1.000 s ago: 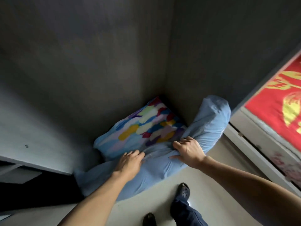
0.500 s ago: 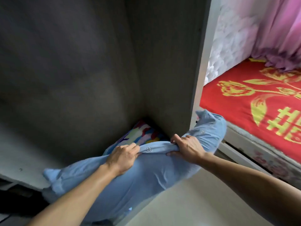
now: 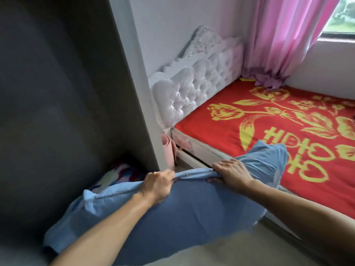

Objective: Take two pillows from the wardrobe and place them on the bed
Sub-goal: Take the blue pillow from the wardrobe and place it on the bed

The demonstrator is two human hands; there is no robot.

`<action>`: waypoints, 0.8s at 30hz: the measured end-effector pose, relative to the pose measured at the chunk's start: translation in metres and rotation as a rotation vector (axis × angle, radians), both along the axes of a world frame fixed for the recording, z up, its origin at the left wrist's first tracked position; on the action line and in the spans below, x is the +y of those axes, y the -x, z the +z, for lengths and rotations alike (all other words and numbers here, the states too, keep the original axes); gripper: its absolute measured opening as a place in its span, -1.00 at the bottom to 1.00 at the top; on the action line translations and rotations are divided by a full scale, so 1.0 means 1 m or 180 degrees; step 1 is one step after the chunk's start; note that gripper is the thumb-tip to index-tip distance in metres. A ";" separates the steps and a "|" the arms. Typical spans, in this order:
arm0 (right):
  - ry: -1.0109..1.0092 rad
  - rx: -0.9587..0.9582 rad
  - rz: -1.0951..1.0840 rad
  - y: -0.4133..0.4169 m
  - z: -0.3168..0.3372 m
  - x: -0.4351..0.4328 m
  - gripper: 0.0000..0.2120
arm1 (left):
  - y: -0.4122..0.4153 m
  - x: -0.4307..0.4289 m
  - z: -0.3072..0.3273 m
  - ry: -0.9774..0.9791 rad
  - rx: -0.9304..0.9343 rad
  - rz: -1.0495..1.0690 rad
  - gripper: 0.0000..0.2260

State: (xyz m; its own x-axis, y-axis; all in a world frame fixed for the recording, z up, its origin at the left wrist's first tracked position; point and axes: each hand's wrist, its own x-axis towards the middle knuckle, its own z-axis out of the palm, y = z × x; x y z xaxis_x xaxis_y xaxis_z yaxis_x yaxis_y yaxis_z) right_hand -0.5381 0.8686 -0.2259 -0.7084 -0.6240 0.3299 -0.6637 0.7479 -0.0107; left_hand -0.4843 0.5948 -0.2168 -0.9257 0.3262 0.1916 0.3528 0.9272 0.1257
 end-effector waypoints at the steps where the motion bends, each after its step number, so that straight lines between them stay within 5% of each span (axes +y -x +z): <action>1: -0.0035 0.0039 -0.0083 0.009 -0.002 0.018 -0.59 | 0.015 0.017 -0.003 -0.0004 -0.0019 -0.0095 -0.73; 16: -0.0542 0.0397 -0.1569 0.193 0.024 0.193 -0.63 | 0.309 0.197 -0.001 -0.0187 -0.0196 -0.1409 -0.78; 24: -0.0428 0.0428 -0.1660 0.300 0.020 0.232 -0.60 | 0.438 0.241 -0.001 -0.0142 -0.0237 -0.1521 -0.77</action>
State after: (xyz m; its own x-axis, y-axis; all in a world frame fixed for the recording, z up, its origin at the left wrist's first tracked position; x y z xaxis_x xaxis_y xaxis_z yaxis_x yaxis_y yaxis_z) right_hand -0.8381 1.1002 -0.2058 -0.8919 -0.2445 0.3804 -0.1939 0.9668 0.1667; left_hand -0.9223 0.8359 -0.2181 -0.6860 0.7111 0.1541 0.7264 0.6567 0.2028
